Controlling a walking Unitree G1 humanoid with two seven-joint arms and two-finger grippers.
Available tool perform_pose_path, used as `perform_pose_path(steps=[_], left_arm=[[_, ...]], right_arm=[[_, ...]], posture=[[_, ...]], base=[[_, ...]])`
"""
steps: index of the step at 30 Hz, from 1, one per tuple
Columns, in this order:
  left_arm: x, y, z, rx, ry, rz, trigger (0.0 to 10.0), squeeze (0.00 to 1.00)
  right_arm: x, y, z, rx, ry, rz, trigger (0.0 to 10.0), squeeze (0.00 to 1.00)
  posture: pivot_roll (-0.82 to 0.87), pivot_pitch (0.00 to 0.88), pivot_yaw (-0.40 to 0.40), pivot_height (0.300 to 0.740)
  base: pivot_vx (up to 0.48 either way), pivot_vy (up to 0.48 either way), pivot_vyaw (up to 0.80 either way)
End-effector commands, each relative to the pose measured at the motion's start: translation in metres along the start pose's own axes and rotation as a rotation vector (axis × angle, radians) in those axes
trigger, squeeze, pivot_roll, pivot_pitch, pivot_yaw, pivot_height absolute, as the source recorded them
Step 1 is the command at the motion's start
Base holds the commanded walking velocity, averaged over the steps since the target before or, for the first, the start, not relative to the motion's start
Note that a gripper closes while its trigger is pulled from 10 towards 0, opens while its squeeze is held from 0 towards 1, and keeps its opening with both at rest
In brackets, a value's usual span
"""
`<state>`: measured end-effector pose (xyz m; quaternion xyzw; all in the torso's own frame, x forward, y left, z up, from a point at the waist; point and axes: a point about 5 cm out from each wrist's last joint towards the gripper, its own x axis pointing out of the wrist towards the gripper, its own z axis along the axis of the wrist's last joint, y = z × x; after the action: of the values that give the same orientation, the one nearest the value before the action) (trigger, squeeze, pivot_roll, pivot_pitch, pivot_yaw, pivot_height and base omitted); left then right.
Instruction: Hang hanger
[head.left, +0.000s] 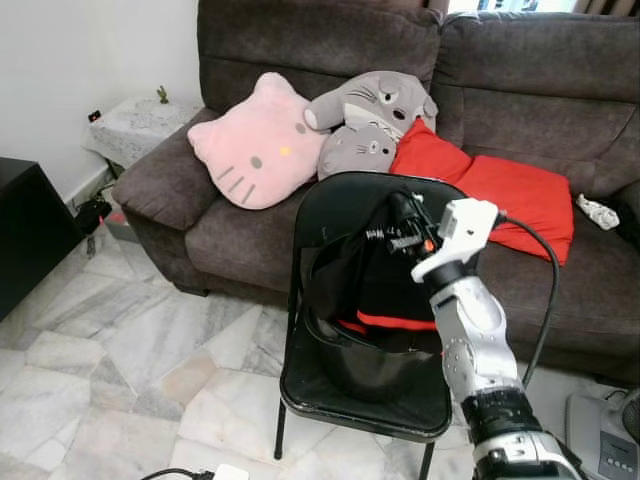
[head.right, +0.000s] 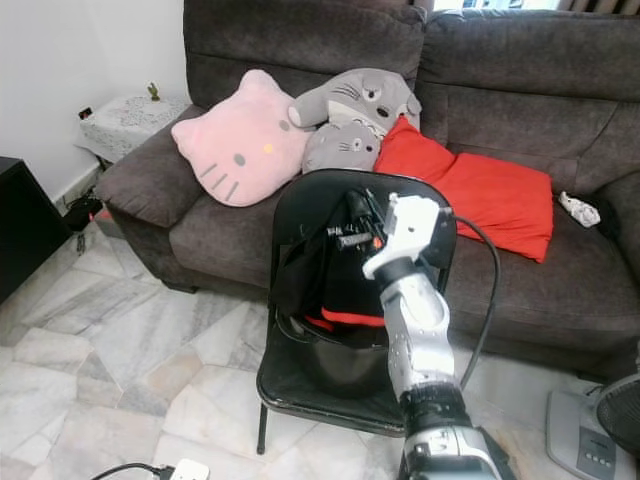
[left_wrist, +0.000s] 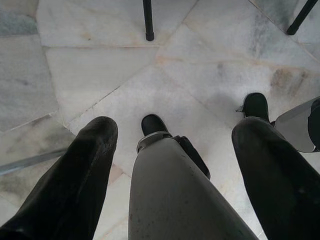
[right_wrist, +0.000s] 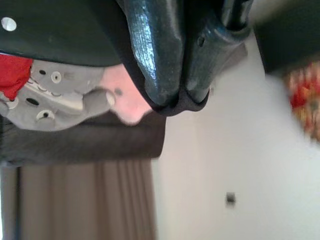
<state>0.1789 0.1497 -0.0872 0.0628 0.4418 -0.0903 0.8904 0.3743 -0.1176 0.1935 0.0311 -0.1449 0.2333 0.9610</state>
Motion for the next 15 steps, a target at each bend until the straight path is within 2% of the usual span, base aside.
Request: perform_pose_path(steps=[1, 4, 9, 15], left_arm=[[-0.001, 0.000, -0.007, -0.003, 0.033, 0.002, 10.0, 0.00], [-0.001, -0.001, -0.006, -0.004, 0.032, 0.002, 10.0, 0.00], [-0.001, -0.001, -0.007, -0.003, 0.036, 0.000, 10.0, 0.00], [-0.001, 0.000, -0.007, 0.000, 0.038, -0.002, 10.0, 0.00]], right_arm=[[-0.001, 0.001, -0.012, -0.038, 0.077, 0.003, 0.0, 0.00], [-0.006, -0.003, -0.029, -0.051, 0.189, -0.017, 0.0, 0.00], [-0.017, -0.004, -0.051, -0.043, 0.314, -0.014, 0.0, 0.00], [-0.015, -0.001, -0.052, -0.025, 0.297, 0.003, 0.0, 0.00]], posture=[[-0.07, 0.053, 0.014, 0.740], [-0.07, 0.056, 0.014, 0.740], [-0.07, 0.058, 0.014, 0.740], [-0.07, 0.060, 0.016, 0.740]], base=[[0.000, 0.000, 0.00], [0.000, 0.000, 0.00], [0.000, 0.000, 0.00], [0.000, 0.000, 0.00]])
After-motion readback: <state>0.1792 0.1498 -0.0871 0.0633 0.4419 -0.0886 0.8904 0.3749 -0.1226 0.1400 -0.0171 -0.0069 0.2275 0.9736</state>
